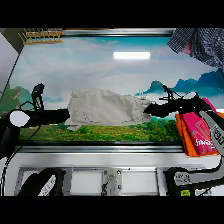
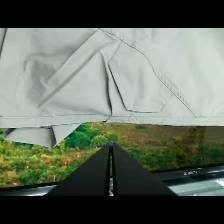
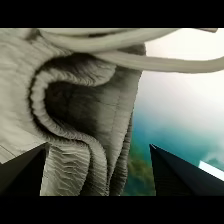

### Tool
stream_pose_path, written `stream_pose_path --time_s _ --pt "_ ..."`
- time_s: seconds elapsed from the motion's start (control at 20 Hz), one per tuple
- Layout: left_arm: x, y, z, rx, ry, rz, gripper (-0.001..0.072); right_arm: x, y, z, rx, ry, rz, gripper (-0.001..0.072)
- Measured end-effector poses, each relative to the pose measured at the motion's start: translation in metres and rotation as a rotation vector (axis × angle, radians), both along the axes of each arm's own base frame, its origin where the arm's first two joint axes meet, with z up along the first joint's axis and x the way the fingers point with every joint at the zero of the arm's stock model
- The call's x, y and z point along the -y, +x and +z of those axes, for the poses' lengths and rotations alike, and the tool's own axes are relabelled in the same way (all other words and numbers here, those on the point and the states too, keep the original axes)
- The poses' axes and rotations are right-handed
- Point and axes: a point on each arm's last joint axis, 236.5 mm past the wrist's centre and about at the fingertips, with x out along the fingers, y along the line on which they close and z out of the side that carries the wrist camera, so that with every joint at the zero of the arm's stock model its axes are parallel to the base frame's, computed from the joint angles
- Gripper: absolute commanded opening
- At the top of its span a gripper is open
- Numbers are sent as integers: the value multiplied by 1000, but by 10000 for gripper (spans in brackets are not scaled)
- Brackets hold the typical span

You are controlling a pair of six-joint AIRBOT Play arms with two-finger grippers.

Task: Fold the clothes and pants, and hang the long-sleeved shirts on hangers.

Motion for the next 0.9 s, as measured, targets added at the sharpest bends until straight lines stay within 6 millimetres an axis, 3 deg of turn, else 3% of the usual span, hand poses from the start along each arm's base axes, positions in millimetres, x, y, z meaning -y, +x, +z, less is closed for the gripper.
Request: stream_pose_path --time_s 0.35,0.4,0.45,0.55,0.75,0.9 --pt "28 -4 -11 -36 -12 -57 5 -32 13 -9 -26 140 -56 707" --pt "32 -5 -16 -52 -12 -66 4 -37 12 -9 -27 145 -50 601" --pt "35 -5 -20 -66 -12 -72 5 -41 12 -11 -28 143 -44 339" --pt "40 -8 -28 -96 -11 -84 5 -48 7 -18 -38 128 -20 20" --pt "49 -9 -38 -131 -23 -94 4 -49 6 -10 -36 123 -20 20" --pt "57 -4 -38 -128 -58 -82 4 -22 -1 2 -57 24 -34 20"
